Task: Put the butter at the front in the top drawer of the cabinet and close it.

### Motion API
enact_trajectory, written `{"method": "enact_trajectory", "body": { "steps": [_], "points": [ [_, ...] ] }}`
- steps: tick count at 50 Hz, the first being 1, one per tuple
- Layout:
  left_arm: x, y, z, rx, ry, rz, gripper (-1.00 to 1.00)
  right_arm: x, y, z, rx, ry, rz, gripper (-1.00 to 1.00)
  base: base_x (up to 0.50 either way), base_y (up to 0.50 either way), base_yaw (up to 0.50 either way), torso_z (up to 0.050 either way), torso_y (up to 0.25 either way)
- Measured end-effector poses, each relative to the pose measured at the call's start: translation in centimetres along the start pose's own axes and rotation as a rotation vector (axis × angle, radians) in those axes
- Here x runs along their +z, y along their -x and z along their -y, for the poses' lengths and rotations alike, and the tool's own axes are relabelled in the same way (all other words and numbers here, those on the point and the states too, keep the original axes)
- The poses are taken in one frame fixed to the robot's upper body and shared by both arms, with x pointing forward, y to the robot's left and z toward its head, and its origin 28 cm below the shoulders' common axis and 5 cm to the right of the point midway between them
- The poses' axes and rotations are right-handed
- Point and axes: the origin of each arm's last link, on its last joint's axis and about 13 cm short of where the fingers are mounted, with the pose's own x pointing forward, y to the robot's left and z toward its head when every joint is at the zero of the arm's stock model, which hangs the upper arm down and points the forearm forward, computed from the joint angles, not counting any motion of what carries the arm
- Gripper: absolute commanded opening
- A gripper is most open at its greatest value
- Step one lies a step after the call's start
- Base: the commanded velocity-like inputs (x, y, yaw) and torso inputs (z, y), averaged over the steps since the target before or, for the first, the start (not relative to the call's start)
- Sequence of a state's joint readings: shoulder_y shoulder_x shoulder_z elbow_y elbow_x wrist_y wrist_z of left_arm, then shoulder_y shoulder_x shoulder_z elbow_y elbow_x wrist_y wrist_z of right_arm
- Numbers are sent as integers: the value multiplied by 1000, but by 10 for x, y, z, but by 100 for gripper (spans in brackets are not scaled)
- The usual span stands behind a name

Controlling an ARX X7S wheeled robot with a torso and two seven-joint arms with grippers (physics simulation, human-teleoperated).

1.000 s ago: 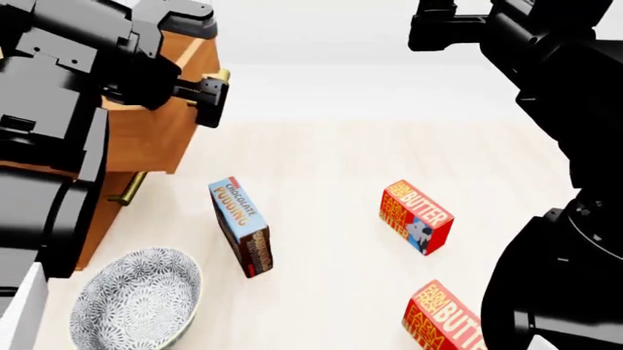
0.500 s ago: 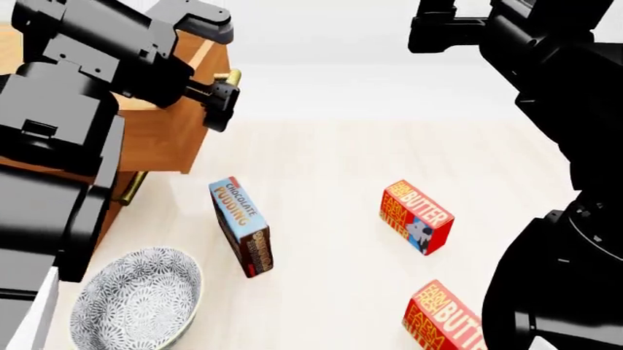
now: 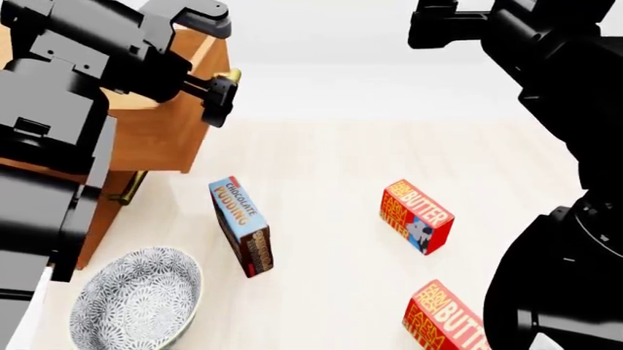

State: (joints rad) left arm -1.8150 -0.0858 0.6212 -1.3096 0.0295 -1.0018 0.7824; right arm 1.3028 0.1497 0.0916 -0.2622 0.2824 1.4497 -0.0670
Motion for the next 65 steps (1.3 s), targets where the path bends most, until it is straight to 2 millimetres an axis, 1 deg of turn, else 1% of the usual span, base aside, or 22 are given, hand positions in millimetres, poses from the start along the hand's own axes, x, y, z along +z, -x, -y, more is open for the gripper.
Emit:
{"method": "enact_trajectory", "body": {
  "steps": [7,13,19,23,28,30,33,37,45,50,56,65],
  "points": [
    [11,6,1,33,-6,89,100,3,2,-1,5,0,10,100,0,-4,-10,0,3],
    [36,16,19,-105,48,282,100,5,3,-2,8,-1,16,100,0,0,0,0,0],
    [54,26,28,-151,57,418,100,6,4,-2,10,-1,20,100,0,0,0,0,0],
    [62,30,29,-113,38,506,100,5,5,-2,10,-3,22,100,0,0,0,0,0],
    [62,30,31,-9,13,619,100,4,5,-1,8,-6,23,100,0,0,0,0,0],
    [59,31,31,48,-1,676,100,4,5,-1,8,-6,24,100,0,0,0,0,0],
    [50,32,33,122,-11,767,100,3,6,-1,9,-6,25,100,0,0,0,0,0],
    [31,33,35,206,-11,886,100,3,6,-1,12,-4,27,100,0,0,0,0,0],
    [-21,35,38,380,7,1041,100,3,8,-2,18,1,33,100,0,0,0,0,0],
    [-53,37,41,444,35,1088,100,2,9,-2,22,2,36,100,0,0,0,0,0],
    [-86,36,49,457,79,1111,100,0,11,-2,24,0,36,100,0,0,0,0,0],
    [-127,36,55,486,99,1132,100,-3,12,-2,25,0,33,100,0,0,0,0,0]
  ]
}}
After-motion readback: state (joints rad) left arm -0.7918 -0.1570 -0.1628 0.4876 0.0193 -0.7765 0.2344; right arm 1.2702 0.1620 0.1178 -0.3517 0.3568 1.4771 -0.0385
